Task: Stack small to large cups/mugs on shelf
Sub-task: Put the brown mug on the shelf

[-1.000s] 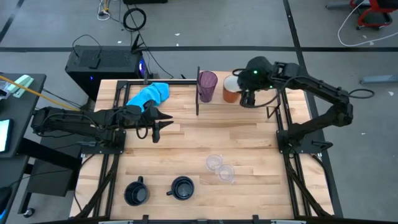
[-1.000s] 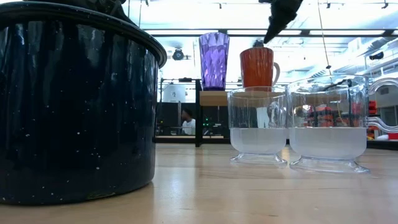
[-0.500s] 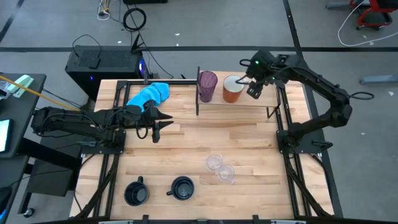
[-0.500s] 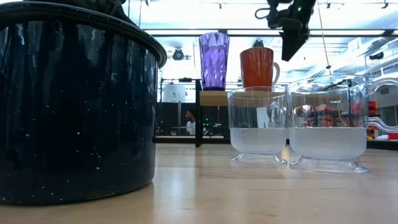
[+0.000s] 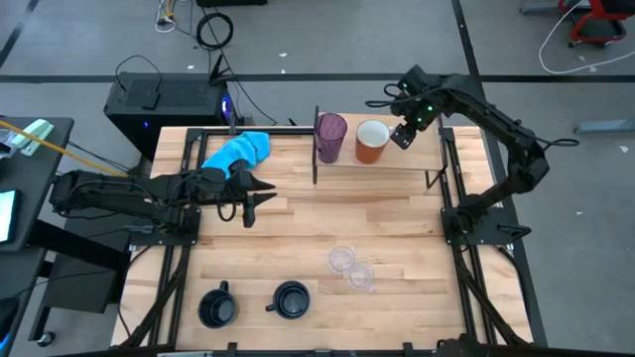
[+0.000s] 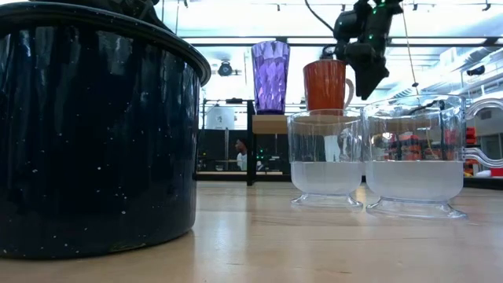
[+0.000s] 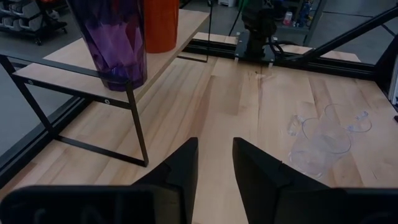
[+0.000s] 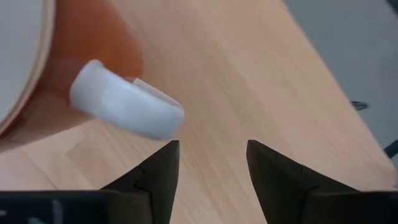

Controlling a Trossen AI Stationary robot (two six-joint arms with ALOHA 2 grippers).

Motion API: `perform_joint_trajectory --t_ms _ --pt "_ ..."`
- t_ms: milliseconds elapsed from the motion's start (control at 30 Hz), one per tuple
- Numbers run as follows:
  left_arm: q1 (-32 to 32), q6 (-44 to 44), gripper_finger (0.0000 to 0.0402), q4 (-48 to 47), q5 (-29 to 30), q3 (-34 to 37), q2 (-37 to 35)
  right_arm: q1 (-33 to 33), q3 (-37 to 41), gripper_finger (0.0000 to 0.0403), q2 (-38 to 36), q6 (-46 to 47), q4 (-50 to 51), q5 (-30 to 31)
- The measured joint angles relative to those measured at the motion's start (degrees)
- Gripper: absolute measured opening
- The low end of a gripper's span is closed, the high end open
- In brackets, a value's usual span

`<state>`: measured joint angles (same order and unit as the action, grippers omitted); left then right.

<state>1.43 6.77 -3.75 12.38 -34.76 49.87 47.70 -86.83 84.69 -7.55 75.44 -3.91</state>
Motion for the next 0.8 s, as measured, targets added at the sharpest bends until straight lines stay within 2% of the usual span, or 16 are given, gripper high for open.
perform_joint_trajectory --t_ms 300,600,800 --pt "0.00 -0.07 0.0107 -0.04 0.00 0.00 0.00 -0.04 0.04 0.0181 4.44 -2.15 -2.69 -1.02" --pt "0.00 -0.09 0.0107 -0.61 0.02 0.02 0.00 -0.04 0.04 0.0170 4.34 -5.09 -7.44 -0.33" --pt "0.00 -0.09 0.0107 -0.60 0.00 0.02 0.00 -0.26 0.04 0.0169 4.28 -10.91 -7.45 -0.36"
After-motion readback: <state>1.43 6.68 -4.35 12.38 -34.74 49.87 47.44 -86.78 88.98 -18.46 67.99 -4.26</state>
